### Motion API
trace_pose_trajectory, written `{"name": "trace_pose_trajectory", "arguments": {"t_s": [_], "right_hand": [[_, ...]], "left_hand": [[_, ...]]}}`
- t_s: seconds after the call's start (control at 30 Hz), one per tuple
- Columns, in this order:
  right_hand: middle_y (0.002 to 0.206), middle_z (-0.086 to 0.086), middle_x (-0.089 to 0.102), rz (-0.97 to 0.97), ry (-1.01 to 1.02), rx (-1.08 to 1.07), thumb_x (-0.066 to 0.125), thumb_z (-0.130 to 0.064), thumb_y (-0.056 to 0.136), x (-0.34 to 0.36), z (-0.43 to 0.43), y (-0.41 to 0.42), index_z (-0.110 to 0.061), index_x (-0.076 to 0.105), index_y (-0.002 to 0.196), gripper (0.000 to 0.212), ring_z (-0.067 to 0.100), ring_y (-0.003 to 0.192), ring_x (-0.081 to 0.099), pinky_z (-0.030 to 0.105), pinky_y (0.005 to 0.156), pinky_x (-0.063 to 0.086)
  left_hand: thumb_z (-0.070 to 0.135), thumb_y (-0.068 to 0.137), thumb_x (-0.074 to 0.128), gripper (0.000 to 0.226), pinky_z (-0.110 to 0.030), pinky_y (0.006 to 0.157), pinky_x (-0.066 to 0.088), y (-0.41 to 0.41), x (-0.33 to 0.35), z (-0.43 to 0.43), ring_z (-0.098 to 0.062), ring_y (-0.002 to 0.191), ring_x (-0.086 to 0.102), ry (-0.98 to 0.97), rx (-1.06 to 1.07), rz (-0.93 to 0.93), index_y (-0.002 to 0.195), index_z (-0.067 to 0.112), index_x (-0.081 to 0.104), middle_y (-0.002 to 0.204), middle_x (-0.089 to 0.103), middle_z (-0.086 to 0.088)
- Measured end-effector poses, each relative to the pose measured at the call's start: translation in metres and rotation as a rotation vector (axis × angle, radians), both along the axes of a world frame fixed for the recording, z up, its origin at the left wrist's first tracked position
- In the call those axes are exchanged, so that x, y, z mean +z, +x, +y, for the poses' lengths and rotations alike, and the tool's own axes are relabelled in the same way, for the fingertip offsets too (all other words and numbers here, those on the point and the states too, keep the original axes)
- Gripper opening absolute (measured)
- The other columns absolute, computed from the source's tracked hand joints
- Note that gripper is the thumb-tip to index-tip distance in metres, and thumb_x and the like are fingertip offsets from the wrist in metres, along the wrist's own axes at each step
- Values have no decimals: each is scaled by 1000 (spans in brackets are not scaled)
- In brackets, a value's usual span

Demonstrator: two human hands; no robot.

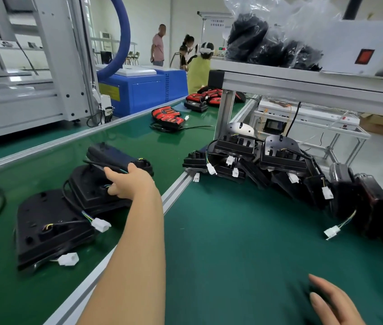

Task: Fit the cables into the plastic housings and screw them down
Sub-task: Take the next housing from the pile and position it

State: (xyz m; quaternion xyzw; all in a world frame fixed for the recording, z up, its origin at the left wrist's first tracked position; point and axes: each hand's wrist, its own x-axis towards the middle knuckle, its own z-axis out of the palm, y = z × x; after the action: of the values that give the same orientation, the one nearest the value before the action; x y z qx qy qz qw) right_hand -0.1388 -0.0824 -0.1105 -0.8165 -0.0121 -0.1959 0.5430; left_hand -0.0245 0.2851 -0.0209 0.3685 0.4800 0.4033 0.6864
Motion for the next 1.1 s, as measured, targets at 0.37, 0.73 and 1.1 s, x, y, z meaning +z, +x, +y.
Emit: {"name": "trace_pose_trajectory", "arguments": {"t_s": [0.37,0.73,1.1], "right_hand": [[102,-21,56,-27,67,12,58,23,77,-2,1,-1,-1,67,97,32,-7,87,57,-1,78,42],[102,-21,57,-33,36,-11,61,26,73,-13,5,4,0,68,95,35,-4,93,58,0,81,43],[99,-31,58,-40,-19,27,62,24,74,-1,-6,3,-13,68,96,43,-9,93,57,-2,78,42]], "left_hand": [[9,91,57,59,-40,97,39,5,9,-10,-34,127,35,47,64,118,143,14,31,147,25,-12],[15,83,64,57,-51,116,6,-15,-24,-16,-33,144,9,1201,-169,821,136,17,44,153,28,-7],[15,90,40,59,-52,103,26,0,-9,33,-31,132,26,1541,-687,1640,142,40,27,142,34,-6]]}}
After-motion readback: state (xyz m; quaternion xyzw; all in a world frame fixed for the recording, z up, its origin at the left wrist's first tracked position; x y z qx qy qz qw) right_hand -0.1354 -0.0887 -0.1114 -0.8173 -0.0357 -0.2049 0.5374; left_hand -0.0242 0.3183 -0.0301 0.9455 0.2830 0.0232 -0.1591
